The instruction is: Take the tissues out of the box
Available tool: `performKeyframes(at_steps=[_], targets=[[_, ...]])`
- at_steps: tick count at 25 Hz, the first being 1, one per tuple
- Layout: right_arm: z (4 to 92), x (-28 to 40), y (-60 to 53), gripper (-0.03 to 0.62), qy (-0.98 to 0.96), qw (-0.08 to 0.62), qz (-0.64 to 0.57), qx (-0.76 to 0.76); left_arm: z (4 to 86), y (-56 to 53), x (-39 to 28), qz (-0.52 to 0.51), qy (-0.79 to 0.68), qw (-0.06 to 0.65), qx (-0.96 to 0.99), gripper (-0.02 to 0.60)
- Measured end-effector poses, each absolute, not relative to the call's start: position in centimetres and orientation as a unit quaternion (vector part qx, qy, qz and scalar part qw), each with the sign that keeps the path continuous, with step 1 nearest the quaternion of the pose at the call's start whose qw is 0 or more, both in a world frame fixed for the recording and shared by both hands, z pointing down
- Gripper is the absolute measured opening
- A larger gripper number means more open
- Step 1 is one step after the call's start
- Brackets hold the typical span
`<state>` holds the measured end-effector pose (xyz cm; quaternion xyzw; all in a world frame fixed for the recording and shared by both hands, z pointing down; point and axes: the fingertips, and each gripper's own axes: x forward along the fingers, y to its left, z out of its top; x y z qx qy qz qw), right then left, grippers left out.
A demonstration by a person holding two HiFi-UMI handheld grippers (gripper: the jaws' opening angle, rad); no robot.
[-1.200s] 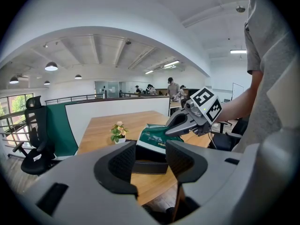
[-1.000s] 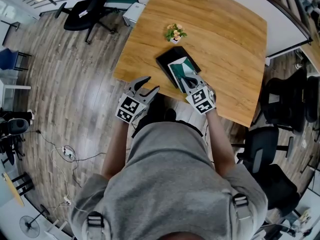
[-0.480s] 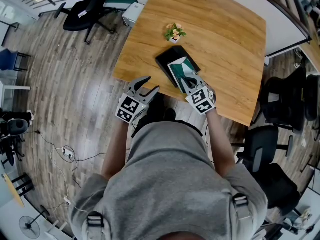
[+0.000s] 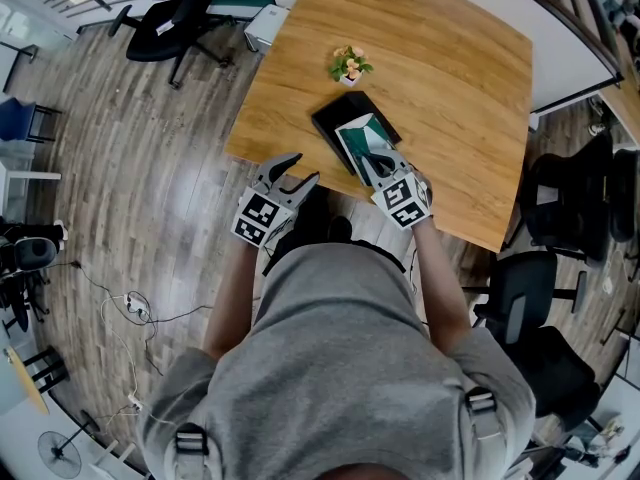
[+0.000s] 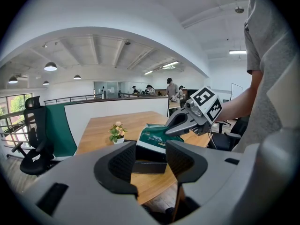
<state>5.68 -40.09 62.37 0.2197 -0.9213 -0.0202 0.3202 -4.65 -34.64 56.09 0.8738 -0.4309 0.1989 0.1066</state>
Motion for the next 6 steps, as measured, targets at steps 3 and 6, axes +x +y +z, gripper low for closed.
performKeyframes(at_steps=[3,6], targets=[[62.34,5.44,-40.07,0.003,-0.921,0.320,-0.020,0.219,56.10,-34.71,-4.99,0.201,-0.430,0.107,0.874,0.215],[62.16,5.10,-40.21,0.003,-0.922,0.319,-0.020,0.218,56.24,-34.99,-5.58,0.203,-0.431,0.097,0.874,0.215]])
